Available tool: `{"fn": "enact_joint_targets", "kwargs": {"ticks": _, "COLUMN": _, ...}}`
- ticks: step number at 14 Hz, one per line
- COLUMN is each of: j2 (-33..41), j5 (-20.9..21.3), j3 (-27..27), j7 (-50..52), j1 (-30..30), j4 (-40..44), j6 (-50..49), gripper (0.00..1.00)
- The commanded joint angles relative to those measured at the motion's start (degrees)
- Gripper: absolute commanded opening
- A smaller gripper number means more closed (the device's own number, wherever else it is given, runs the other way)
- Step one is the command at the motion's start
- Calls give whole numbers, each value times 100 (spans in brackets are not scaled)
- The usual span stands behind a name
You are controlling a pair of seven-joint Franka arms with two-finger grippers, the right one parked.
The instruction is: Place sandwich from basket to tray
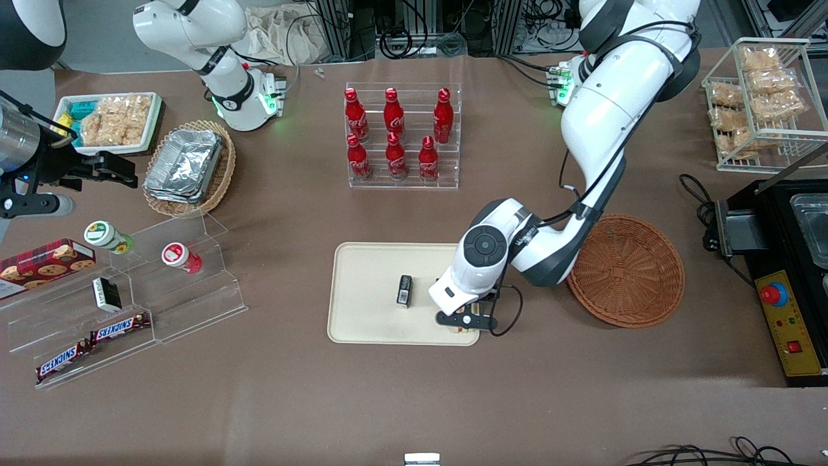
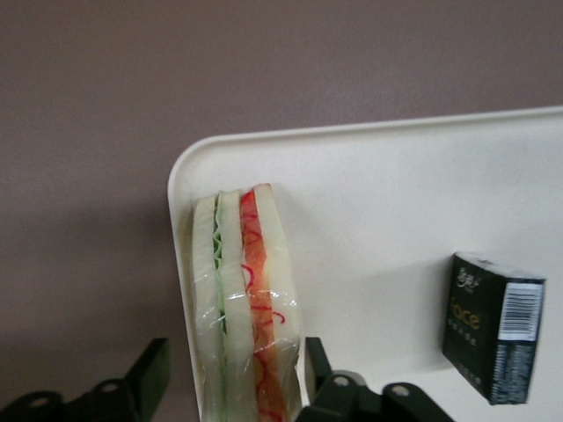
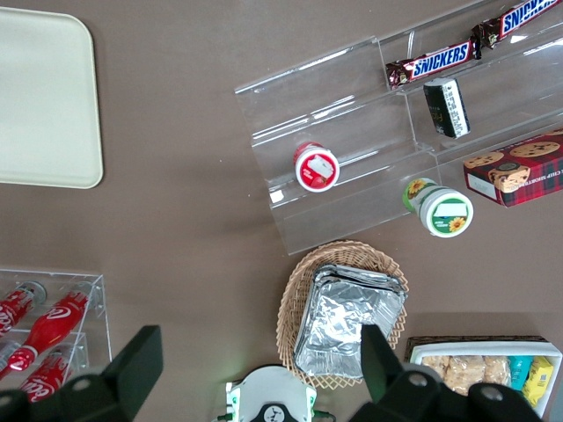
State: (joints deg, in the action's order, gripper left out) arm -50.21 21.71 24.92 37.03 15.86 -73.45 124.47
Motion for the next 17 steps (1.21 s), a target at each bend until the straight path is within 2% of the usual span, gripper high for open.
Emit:
{"fn": "enact_joint_targets", "kwargs": {"ticks": 1, "j2": 650, "j5": 52, "j3": -58, "j7": 121, "j1": -109, "j4": -81, "j6": -255, "gripper": 100}}
{"fn": "enact_joint_targets", "kwargs": {"ticks": 5, "j2": 1591, "j5": -87, "j3": -31, "j7": -125, "j1": -741, "j4": -291, "j6": -1388, "gripper": 100}}
{"fn": "enact_joint_targets", "kwargs": {"ticks": 7, "j2": 2363, "j5": -753, "j3": -31, "j7": -702, "j1": -1180, "j4": -887, "j6": -1452, "gripper": 99}}
{"fn": "enact_joint_targets", "kwargs": {"ticks": 11, "j2": 3920, "j5": -1379, "j3": -40, "j7": -1967, "j1": -2024, "j4": -2365, "j6": -1425, "gripper": 99}}
{"fn": "enact_joint_targets", "kwargs": {"ticks": 13, "j2": 4351, "j5": -1765, "j3": -40, "j7": -2715, "j1": -2341, "j4": -2708, "j6": -1522, "gripper": 99}}
{"fn": "enact_joint_targets", "kwargs": {"ticks": 17, "j2": 4713, "j5": -1829, "j3": -67, "j7": -3587, "j1": -2755, "j4": -2877, "j6": -1961, "gripper": 99}}
